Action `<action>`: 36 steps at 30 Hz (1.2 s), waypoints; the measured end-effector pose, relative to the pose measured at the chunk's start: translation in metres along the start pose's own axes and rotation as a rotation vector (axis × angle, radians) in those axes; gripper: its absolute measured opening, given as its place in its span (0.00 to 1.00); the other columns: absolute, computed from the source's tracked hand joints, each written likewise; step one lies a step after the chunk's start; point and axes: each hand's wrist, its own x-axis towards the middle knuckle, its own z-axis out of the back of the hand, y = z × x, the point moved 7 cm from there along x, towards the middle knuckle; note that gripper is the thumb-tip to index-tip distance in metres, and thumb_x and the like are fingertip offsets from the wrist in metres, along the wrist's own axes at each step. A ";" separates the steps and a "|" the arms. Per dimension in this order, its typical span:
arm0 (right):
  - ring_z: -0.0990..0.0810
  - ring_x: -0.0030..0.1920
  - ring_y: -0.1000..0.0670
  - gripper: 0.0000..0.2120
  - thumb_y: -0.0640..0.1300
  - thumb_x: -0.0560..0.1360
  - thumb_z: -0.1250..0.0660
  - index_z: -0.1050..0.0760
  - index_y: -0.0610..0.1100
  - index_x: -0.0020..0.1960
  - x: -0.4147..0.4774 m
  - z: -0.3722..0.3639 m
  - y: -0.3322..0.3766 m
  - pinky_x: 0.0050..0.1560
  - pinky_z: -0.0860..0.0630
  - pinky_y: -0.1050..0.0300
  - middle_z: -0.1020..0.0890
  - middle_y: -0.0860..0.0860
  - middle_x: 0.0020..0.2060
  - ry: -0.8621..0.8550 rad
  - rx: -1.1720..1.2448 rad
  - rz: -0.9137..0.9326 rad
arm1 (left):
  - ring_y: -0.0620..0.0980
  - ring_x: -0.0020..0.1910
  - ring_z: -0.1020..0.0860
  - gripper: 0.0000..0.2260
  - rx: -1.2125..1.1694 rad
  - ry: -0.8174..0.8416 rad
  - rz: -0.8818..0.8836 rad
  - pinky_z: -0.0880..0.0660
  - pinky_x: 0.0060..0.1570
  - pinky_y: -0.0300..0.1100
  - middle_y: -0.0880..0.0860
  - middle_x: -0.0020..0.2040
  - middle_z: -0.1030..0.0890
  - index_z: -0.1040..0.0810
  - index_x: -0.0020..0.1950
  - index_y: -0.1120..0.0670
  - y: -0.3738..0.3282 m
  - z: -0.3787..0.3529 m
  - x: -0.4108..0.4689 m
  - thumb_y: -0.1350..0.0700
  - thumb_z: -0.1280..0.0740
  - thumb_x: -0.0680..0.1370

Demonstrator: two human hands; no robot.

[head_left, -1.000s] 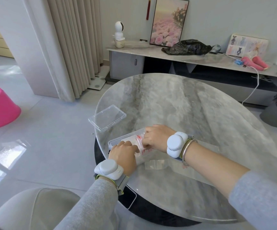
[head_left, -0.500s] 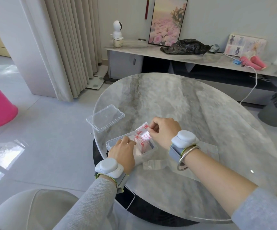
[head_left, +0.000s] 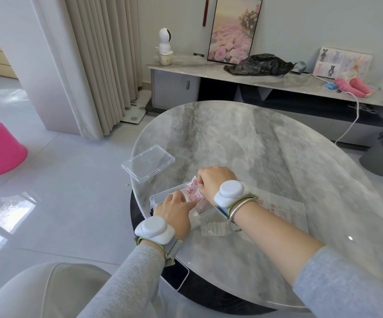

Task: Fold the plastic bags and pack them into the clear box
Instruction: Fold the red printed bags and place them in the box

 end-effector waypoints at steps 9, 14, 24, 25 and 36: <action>0.20 0.52 0.41 0.10 0.41 0.75 0.36 0.21 0.44 0.55 -0.005 -0.009 -0.005 0.43 0.30 0.58 0.19 0.45 0.53 0.081 0.032 -0.076 | 0.51 0.67 0.34 0.23 -0.005 -0.033 0.020 0.32 0.53 0.42 0.49 0.68 0.34 0.31 0.72 0.46 0.000 0.000 0.002 0.59 0.40 0.77; 0.20 0.53 0.41 0.10 0.42 0.76 0.34 0.21 0.42 0.55 -0.005 -0.011 0.008 0.42 0.31 0.58 0.19 0.43 0.52 0.067 0.023 -0.107 | 0.51 0.67 0.33 0.23 -0.025 -0.055 0.046 0.30 0.55 0.44 0.50 0.68 0.32 0.34 0.73 0.49 0.002 -0.001 0.004 0.58 0.40 0.77; 0.24 0.60 0.43 0.12 0.42 0.78 0.39 0.22 0.43 0.58 -0.002 -0.025 0.016 0.51 0.30 0.55 0.21 0.44 0.58 0.072 -0.034 -0.088 | 0.53 0.64 0.29 0.20 -0.028 -0.001 0.094 0.33 0.47 0.44 0.51 0.65 0.29 0.29 0.70 0.48 0.007 -0.001 0.020 0.56 0.39 0.77; 0.25 0.61 0.44 0.12 0.42 0.78 0.39 0.22 0.44 0.59 -0.003 -0.025 0.015 0.53 0.30 0.55 0.22 0.45 0.58 0.074 -0.039 -0.078 | 0.53 0.64 0.28 0.20 -0.021 0.001 0.099 0.33 0.47 0.44 0.51 0.64 0.29 0.29 0.70 0.48 0.007 0.000 0.022 0.55 0.38 0.77; 0.29 0.64 0.46 0.13 0.42 0.77 0.40 0.23 0.44 0.59 0.000 -0.031 0.016 0.56 0.31 0.55 0.23 0.46 0.59 0.055 -0.012 -0.106 | 0.54 0.60 0.26 0.17 -0.006 -0.043 0.089 0.32 0.45 0.44 0.52 0.62 0.29 0.26 0.66 0.50 0.005 0.002 0.022 0.55 0.40 0.78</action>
